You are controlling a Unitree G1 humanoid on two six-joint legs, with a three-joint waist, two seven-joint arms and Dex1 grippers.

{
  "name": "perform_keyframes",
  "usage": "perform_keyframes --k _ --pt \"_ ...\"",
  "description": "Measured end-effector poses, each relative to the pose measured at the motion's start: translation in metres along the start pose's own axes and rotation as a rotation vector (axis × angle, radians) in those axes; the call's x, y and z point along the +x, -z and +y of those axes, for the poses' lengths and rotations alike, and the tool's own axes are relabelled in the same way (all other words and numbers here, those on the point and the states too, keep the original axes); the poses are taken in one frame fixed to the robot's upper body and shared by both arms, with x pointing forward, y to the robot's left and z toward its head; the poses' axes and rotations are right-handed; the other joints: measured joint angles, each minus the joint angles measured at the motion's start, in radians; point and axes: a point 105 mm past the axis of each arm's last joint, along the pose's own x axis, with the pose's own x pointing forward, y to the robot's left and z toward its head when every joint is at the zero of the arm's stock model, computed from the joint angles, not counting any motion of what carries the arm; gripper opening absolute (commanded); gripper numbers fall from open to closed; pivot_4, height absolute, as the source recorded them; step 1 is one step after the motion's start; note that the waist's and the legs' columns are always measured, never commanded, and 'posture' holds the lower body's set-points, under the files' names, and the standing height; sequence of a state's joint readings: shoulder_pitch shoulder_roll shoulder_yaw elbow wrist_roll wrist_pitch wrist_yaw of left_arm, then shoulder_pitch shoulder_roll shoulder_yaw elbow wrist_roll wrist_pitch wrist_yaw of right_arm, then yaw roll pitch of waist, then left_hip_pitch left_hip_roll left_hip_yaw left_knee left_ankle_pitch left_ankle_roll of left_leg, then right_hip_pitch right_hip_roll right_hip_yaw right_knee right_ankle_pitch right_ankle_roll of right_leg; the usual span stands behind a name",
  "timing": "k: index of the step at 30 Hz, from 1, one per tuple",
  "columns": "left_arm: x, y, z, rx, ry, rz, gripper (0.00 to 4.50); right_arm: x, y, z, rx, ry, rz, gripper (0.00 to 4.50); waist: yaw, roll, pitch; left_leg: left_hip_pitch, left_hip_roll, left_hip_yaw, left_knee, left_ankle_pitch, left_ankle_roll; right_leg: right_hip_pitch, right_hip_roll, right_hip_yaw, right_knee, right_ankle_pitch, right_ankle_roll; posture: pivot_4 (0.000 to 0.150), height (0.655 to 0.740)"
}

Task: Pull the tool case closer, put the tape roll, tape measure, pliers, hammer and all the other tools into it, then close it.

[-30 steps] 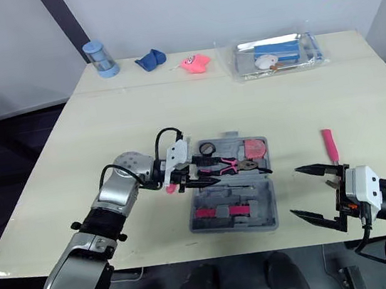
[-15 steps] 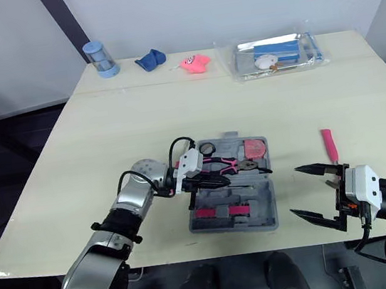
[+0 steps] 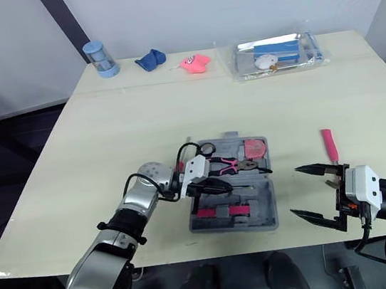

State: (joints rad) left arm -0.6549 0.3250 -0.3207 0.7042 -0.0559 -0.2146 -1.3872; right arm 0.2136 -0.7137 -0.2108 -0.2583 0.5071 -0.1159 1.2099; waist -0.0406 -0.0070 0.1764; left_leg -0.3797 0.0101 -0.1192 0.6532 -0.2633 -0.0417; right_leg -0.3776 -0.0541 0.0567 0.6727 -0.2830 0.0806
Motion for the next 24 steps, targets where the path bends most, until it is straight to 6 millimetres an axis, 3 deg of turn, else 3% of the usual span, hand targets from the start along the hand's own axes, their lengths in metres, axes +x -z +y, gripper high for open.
perform_keyframes --k 24 --pt "-0.002 0.011 0.005 0.023 -0.051 0.063 0.02 0.000 0.000 -0.001 -0.003 0.001 -0.001 4.50 -0.001 0.000 -0.001 0.001 0.000 0.000 0.000 0.000 0.000 0.001 0.000 0.000 0.001 0.000 0.000 0.150 0.7400"
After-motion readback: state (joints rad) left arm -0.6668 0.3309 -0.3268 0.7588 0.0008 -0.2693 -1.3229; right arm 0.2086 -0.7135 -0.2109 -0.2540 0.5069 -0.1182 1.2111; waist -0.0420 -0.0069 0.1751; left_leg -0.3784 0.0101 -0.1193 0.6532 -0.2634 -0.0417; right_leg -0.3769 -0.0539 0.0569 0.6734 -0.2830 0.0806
